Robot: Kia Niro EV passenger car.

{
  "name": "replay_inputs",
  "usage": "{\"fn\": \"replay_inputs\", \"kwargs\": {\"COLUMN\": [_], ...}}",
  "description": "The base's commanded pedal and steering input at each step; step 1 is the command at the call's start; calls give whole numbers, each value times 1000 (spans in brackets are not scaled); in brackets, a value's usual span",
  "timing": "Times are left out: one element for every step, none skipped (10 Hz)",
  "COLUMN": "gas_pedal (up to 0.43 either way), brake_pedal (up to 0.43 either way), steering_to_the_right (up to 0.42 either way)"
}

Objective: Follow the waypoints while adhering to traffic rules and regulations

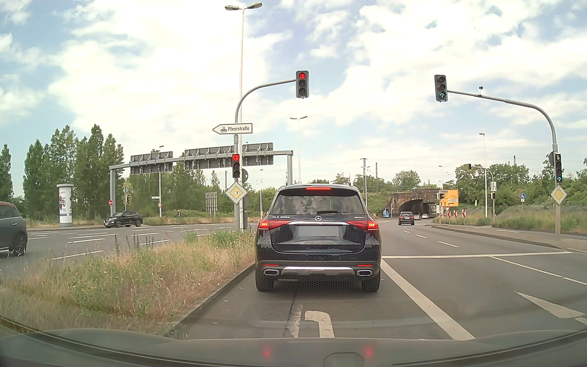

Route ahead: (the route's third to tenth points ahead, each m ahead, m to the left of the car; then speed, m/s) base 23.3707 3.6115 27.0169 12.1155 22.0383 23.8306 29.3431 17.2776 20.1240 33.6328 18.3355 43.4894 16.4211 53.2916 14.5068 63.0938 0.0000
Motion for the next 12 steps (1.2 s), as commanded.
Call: {"fn": "replay_inputs", "kwargs": {"gas_pedal": [0, 0, 0, 0, 0, 0, 0, 0, 0, 0, 0, 0], "brake_pedal": [299, 299, 299, 299, 299, 299, 299, 299, 299, 299, 299, 299], "steering_to_the_right": [4, 4, 4, 4, 4, 4, 4, 4, 4, 4, 4, 4]}}
